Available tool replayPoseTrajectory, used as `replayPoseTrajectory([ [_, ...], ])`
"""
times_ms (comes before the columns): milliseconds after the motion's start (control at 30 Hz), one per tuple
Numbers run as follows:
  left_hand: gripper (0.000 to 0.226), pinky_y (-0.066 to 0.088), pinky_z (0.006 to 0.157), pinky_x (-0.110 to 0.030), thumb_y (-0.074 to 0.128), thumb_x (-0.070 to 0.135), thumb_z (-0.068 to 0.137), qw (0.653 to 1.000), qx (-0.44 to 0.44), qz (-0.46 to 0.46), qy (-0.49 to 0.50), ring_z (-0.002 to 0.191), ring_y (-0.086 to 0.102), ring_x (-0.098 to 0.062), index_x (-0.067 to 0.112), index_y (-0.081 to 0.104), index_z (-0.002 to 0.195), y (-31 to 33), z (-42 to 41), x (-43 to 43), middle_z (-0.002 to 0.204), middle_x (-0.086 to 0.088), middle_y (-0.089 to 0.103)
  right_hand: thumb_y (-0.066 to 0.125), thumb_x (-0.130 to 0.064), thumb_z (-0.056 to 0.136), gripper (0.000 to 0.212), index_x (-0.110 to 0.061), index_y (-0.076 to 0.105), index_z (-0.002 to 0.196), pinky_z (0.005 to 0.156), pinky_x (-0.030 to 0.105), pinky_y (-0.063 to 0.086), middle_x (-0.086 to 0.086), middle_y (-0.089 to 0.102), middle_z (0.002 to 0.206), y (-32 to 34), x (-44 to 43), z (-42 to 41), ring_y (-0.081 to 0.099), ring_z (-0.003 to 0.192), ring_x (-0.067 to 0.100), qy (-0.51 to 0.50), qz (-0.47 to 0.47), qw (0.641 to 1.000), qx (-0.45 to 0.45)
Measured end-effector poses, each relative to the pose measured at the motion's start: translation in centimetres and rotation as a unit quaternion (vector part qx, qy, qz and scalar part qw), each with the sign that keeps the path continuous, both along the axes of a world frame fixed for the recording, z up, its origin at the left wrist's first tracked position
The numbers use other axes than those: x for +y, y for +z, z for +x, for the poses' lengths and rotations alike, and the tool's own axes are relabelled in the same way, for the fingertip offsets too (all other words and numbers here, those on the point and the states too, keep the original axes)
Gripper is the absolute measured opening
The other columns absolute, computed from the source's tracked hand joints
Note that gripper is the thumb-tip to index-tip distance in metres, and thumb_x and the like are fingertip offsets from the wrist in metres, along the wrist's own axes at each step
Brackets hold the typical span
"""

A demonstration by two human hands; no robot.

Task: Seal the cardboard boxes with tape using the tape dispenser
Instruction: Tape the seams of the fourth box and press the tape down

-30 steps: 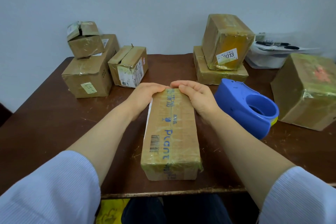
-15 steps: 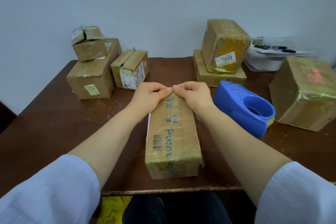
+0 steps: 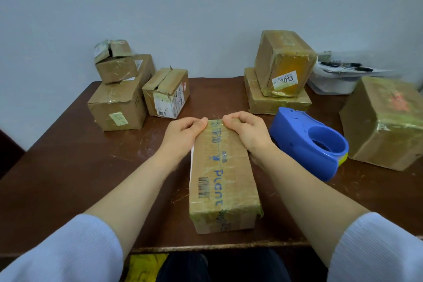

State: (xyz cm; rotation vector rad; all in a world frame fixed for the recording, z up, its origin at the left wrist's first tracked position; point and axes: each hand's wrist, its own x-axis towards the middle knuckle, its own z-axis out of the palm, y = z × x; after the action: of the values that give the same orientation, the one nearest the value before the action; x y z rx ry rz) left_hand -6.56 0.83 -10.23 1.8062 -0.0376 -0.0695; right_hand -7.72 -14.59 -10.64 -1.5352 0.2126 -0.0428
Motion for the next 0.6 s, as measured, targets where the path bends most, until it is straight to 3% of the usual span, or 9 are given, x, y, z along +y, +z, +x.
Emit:
replayPoseTrajectory([
  [133,0.020,0.049,0.090,-0.031,0.060,0.029,0.092,0.990,-0.081,0.115,-0.018,0.098,0.062,-0.011,0.018,0.069,0.106,0.0,0.4,0.2,0.105,0.005,0.068,0.058,-0.011,0.090,0.016,-0.018,0.072,0.094,0.083,0.032,0.055,0.003,0.070,0.097,0.6,-0.4,0.4,0.067,0.090,0.017,0.049,-0.011,0.999,0.000],
  [267,0.016,0.052,0.084,-0.038,0.057,0.021,0.094,0.976,-0.129,0.168,-0.041,0.090,0.064,-0.016,0.017,0.072,0.096,0.4,0.4,0.4,0.092,0.004,0.069,0.052,-0.013,0.090,0.027,-0.024,0.072,0.076,0.090,0.041,0.053,0.002,0.071,0.097,0.7,0.2,1.0,0.065,0.097,0.019,0.047,-0.125,0.991,-0.019],
  [367,0.023,0.049,0.087,-0.036,0.052,0.028,0.096,0.968,-0.120,0.215,-0.045,0.096,0.062,-0.017,0.017,0.071,0.104,0.9,0.3,0.1,0.098,0.003,0.069,0.054,-0.021,0.092,0.020,-0.023,0.072,0.084,0.092,0.041,0.052,0.000,0.070,0.098,0.9,0.0,0.9,0.065,0.097,0.018,0.063,-0.154,0.986,-0.002],
  [467,0.032,0.047,0.092,-0.036,0.049,0.038,0.096,0.963,-0.121,0.238,-0.028,0.104,0.059,-0.016,0.018,0.068,0.113,0.9,0.2,-0.3,0.109,0.002,0.067,0.064,-0.041,0.087,0.026,-0.018,0.069,0.098,0.086,0.034,0.053,-0.001,0.069,0.100,0.7,-0.1,0.6,0.065,0.095,0.014,0.065,-0.182,0.981,-0.010],
  [600,0.024,0.046,0.089,-0.038,0.050,0.028,0.097,0.955,-0.129,0.266,-0.020,0.102,0.059,-0.020,0.016,0.069,0.106,1.0,0.1,-0.4,0.105,0.000,0.068,0.067,-0.028,0.086,0.014,-0.014,0.070,0.084,0.072,0.022,0.046,-0.002,0.068,0.088,0.9,0.5,0.5,0.060,0.082,0.008,0.031,-0.184,0.982,-0.036],
])
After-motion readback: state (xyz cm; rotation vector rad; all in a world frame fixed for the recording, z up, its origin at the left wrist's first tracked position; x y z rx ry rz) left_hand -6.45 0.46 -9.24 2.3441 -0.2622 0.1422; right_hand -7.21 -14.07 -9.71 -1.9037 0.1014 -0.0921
